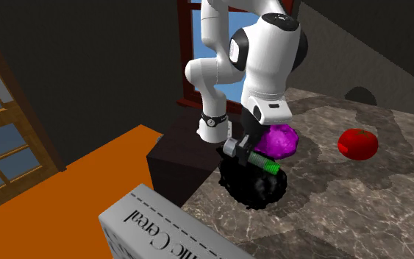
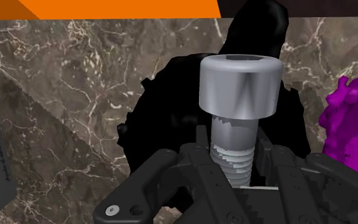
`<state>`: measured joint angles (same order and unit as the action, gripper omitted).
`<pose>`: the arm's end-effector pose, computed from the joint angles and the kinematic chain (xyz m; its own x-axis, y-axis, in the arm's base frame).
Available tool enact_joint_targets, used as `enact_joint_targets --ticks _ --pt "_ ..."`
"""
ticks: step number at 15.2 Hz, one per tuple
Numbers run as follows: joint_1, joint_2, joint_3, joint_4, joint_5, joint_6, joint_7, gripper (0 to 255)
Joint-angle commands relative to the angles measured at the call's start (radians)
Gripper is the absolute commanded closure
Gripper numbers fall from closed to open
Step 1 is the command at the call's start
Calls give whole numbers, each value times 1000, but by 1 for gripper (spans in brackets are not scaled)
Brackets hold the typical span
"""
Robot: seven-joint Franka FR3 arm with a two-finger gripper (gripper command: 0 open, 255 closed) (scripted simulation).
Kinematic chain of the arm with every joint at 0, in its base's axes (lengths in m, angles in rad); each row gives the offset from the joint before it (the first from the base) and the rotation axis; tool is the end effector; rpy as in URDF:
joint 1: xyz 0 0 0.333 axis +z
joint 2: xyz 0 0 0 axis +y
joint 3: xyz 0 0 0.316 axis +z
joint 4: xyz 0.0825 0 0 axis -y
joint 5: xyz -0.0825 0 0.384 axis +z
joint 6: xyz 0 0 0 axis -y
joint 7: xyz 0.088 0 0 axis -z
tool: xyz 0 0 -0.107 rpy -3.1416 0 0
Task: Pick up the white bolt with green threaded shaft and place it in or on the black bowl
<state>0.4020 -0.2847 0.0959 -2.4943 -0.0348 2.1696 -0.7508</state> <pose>0.3800 0.2047 0.3858 0.3012 0.9511 -0.0681 0.9535 -0.3011 0.0114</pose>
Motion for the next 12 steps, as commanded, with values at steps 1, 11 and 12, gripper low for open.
enact_joint_targets --ticks 1,11,12 --pt "0 2 1 -2 0 5 2 255" --pt "0 2 1 -2 0 5 2 0" --pt "2 -14 1 19 3 -32 0 0"
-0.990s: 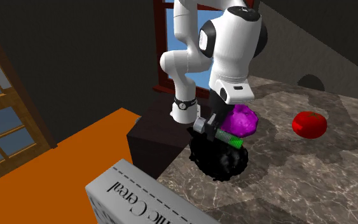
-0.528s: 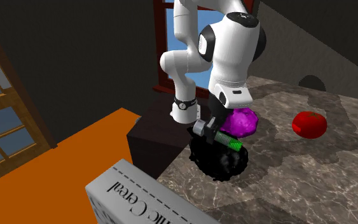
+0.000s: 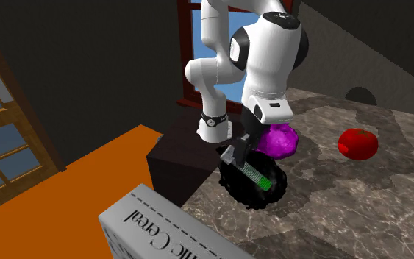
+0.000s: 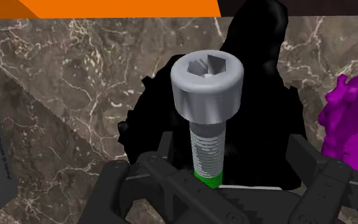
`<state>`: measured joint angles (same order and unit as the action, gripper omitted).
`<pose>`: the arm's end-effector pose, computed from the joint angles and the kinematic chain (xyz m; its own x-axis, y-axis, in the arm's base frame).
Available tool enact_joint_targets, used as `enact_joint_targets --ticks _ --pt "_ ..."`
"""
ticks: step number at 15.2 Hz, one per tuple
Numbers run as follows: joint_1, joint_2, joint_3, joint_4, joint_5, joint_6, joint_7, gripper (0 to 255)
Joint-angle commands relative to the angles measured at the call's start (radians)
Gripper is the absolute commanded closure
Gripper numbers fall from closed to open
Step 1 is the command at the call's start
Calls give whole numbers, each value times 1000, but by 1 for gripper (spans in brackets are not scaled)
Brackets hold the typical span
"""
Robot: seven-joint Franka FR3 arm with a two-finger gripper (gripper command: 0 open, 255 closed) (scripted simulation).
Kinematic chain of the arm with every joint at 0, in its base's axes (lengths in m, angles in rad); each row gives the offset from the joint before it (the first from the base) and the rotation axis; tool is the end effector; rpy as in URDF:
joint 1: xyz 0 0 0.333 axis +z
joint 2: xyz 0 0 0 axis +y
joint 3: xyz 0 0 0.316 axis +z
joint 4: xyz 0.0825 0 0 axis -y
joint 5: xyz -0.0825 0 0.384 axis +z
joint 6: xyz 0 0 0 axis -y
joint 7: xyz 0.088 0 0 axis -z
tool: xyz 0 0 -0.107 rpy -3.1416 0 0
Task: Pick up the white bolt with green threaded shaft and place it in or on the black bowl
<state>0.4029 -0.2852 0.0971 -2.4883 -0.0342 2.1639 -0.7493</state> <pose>0.3804 0.2061 0.3882 0.3012 0.9512 -0.0675 0.9535 -0.3011 0.0121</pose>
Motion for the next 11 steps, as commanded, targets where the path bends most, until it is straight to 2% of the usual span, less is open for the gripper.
enact_joint_targets --ticks 1,3,11 --pt "2 -29 0 35 4 -63 -3 0" --pt "4 -51 0 78 8 -128 -5 0" --pt "4 -51 0 78 8 -128 -5 0"
